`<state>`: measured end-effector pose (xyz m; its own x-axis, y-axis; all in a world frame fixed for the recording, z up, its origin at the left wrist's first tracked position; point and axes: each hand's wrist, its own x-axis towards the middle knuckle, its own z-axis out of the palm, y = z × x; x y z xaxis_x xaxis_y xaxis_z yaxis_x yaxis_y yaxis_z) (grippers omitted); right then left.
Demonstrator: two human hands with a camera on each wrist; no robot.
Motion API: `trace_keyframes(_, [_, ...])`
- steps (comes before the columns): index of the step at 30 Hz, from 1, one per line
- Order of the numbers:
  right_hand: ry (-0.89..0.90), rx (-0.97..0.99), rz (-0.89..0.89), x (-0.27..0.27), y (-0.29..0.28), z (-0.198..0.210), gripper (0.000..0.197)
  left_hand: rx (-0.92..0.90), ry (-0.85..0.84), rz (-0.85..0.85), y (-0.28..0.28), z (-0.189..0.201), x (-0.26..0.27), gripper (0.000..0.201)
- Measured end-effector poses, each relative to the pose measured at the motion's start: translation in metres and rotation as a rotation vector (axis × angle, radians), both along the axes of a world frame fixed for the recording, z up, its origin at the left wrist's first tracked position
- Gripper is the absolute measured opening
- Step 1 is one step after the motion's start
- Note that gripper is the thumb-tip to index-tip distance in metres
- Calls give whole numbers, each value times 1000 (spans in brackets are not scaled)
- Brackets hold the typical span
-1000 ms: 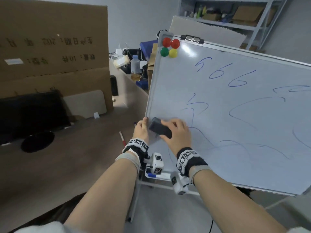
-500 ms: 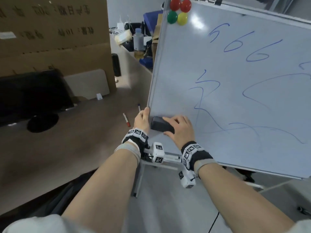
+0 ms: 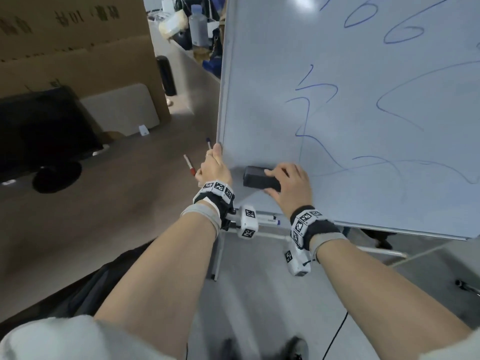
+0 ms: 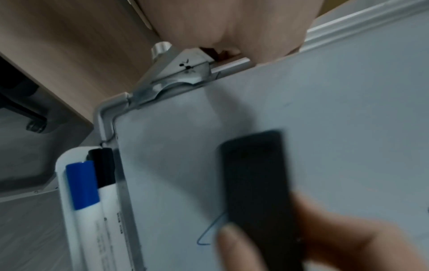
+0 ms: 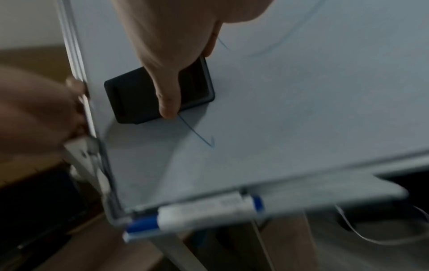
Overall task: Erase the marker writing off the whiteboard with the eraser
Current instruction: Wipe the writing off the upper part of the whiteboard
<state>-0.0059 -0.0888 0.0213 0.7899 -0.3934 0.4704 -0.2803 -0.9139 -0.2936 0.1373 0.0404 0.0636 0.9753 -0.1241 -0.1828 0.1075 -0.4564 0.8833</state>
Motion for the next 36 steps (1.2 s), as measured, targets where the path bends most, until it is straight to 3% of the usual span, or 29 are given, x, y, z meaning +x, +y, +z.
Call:
trace_keyframes(5, [215,23,-45,-35,-2,-46,42,91,-119,32,-6,-19,2,64])
trace_keyframes(10, [46,-67,-59,-35,-10,-26,42,88,-120,6,-10,-13,-5,63])
trace_keyframes(15, [-86,-105,-80,-34,1,-33,42,92,-105,37,-10,-19,-7,66])
trace_keyframes(18, [-177,-111,-76,-23,-4,3,42,46,-35,13,-4,-3,-13,70])
trace_keyframes(21, [-322,-157,-90,0,-13,76,43,-63,117,0,2,26,-25,78])
trace_keyframes(24, [-315,-245,-53,17,-12,119,48,-244,197,49,1,53,-25,83])
trace_keyframes(26, [-219,-289,29,20,-10,106,53,-350,252,71,2,62,-18,88])
trace_keyframes(28, [-109,-298,135,18,-5,66,59,-367,266,10,5,60,-11,98])
trace_keyframes(31, [24,-303,231,13,8,11,62,-412,285,1,10,52,-9,89])
trace_keyframes(33, [21,-313,214,14,14,6,60,-428,292,-10,9,49,-9,88])
trace_keyframes(36, [-104,-345,104,21,13,41,58,-386,306,-16,12,54,-10,88])
